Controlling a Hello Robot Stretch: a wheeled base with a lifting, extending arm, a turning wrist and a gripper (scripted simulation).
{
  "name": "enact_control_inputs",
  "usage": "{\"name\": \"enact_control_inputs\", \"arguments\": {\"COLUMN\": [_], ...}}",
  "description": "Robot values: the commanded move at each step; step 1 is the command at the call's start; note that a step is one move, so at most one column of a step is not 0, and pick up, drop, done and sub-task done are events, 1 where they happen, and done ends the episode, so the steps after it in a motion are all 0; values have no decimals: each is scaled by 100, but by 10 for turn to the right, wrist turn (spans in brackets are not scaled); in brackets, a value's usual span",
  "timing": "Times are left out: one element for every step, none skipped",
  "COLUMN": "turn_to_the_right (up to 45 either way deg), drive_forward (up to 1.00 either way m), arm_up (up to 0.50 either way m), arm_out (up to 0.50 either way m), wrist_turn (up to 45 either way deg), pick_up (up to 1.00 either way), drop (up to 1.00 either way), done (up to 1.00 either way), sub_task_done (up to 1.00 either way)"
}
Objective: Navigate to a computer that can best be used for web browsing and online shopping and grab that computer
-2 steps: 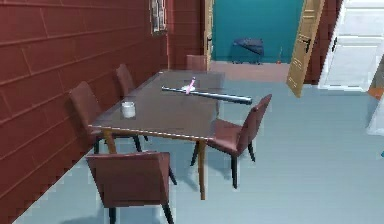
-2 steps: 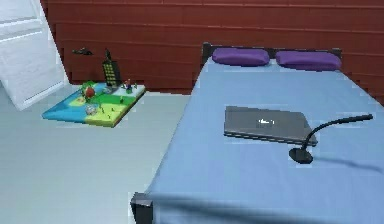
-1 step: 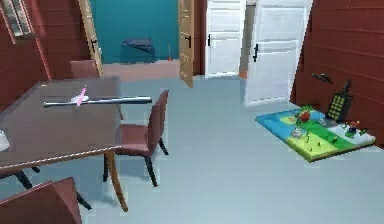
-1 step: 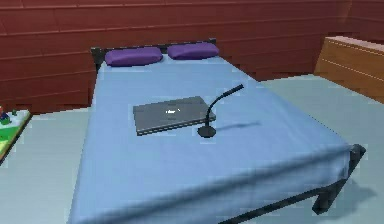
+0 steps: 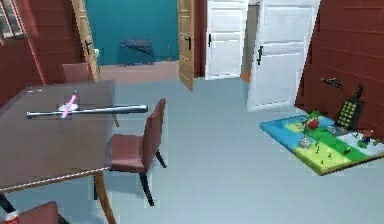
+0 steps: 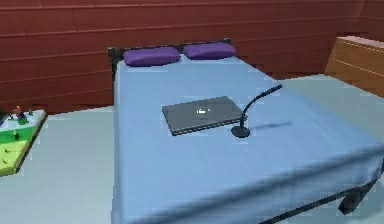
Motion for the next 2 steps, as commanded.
{"name": "enact_control_inputs", "arguments": {"turn_to_the_right": [240,0], "drive_forward": [0,20], "arm_up": [0,0], "arm_out": [0,0], "wrist_turn": [0,0], "pick_up": [0,0], "drop": [0,0], "done": [0,0], "sub_task_done": [0,0]}}
